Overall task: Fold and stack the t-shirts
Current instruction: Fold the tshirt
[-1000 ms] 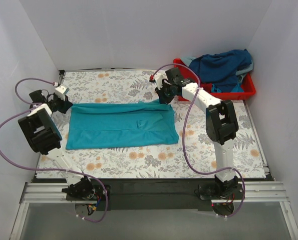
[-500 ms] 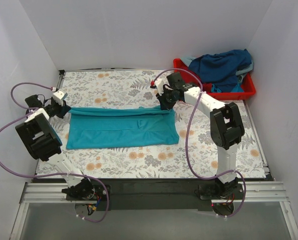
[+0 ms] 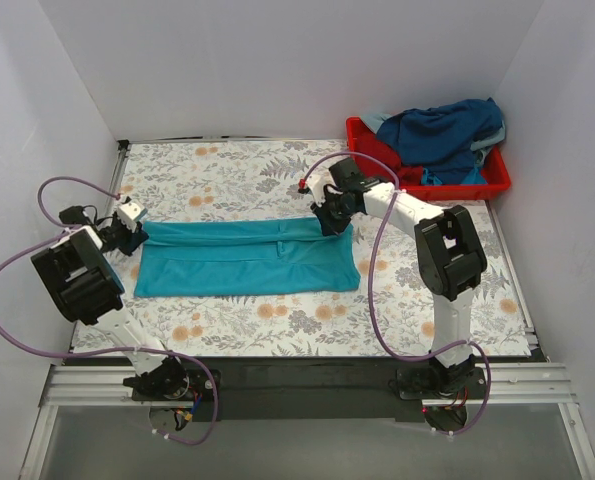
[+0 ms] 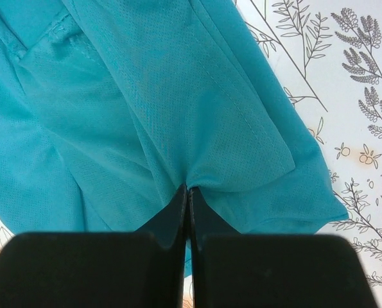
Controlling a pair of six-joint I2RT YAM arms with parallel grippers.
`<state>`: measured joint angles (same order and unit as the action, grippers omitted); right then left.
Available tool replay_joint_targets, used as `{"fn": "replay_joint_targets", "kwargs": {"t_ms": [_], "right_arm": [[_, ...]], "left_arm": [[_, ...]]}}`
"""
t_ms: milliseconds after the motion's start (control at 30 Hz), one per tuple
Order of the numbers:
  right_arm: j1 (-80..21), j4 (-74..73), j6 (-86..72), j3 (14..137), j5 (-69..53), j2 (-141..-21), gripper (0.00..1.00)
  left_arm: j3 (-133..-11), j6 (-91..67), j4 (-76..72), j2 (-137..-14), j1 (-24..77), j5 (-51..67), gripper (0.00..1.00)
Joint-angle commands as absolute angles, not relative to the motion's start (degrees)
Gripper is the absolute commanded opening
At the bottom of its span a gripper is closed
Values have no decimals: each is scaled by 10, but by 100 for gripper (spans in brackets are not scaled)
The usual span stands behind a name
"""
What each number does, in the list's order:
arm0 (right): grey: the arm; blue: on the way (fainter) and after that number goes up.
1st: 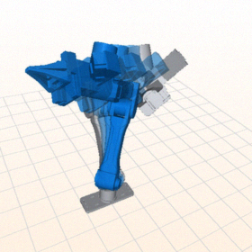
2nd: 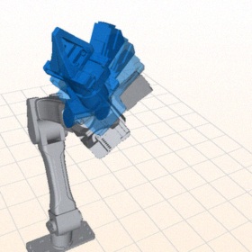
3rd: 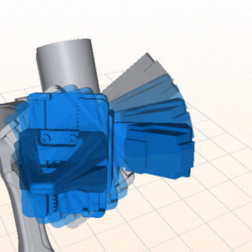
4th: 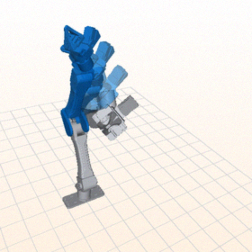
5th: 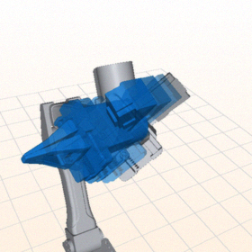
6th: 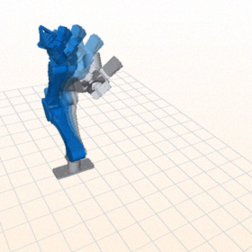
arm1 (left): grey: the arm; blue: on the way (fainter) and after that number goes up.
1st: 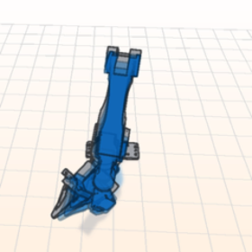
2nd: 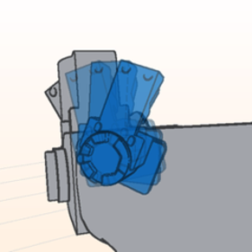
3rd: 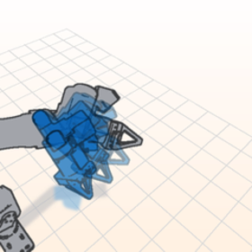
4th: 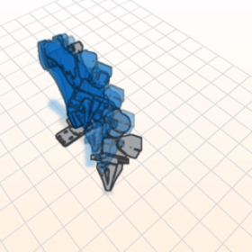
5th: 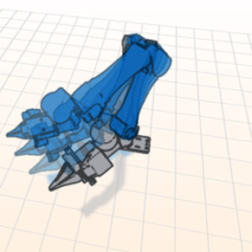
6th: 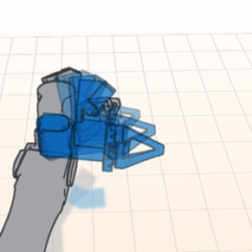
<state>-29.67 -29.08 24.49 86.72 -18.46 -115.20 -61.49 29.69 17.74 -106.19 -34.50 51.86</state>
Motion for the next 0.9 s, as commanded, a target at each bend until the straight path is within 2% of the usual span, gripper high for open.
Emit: {"fn": "replay_joint_targets", "kwargs": {"t_ms": [0,33,100,200,333,433,500,567,700,867], "right_arm": [[-298,-294,261,864,-192,-1131,1],[-299,-298,262,862,-195,-1126,2],[-299,-301,267,860,-201,-1119,11],[-299,-309,270,854,-206,-1104,11],[-299,-333,272,848,-221,-1091,14],[-299,-345,272,845,-232,-1091,15],[-298,-354,269,847,-237,-1096,25],[-297,-359,265,852,-240,-1099,29],[-287,-379,259,866,-258,-1110,27],[-287,-410,277,859,-258,-1122,12]], "left_arm": [[-634,383,261,-1036,-362,533,11],[-646,395,286,-1039,-371,548,20],[-689,455,390,-1049,-379,561,24],[-726,522,497,-1053,-393,574,29],[-730,552,535,-1042,-401,570,30],[-713,539,511,-1027,-399,585,37],[-709,526,492,-1024,-382,579,38],[-713,512,492,-1023,-369,574,38],[-718,491,487,-1013,-329,563,38],[-717,423,449,-998,-272,550,38]]}}
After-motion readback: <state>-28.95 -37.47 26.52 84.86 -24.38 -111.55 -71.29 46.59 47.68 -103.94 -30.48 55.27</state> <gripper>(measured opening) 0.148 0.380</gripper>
